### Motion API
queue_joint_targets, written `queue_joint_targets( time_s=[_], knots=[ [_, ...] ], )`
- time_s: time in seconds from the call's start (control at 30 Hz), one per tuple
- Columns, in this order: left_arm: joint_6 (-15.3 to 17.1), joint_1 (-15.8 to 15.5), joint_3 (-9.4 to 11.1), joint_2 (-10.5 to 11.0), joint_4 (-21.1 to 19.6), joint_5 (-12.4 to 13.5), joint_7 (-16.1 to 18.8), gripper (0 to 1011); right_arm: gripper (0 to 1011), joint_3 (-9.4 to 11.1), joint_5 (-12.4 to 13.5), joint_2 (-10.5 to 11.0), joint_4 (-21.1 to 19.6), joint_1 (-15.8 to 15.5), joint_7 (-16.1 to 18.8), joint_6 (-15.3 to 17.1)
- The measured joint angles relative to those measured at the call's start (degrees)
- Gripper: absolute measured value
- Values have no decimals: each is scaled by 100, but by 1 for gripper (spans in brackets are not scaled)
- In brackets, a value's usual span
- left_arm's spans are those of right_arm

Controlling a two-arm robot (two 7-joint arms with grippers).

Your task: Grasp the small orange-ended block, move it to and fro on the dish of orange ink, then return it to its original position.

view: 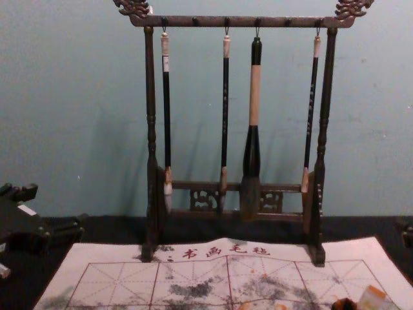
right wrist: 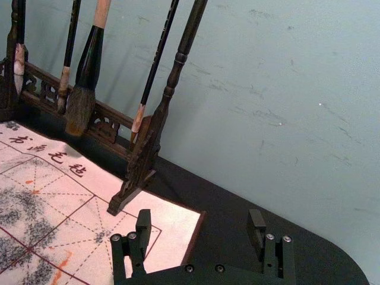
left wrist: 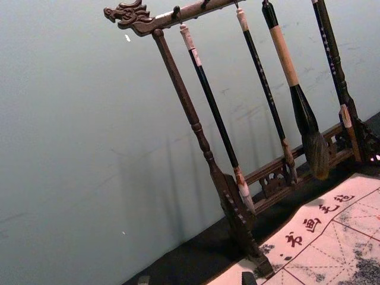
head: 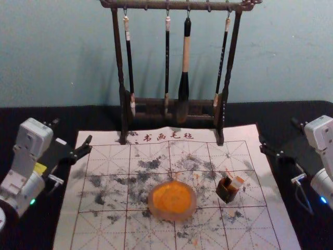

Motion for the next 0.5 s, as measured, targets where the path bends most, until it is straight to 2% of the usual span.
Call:
queue_joint_targets(
  time_s=[0.5],
  knots=[
    [0, 0, 0, 0, 0, 0, 0, 1001, 1002, 0, 5, 4, 0, 4, 0, -3]
  ],
)
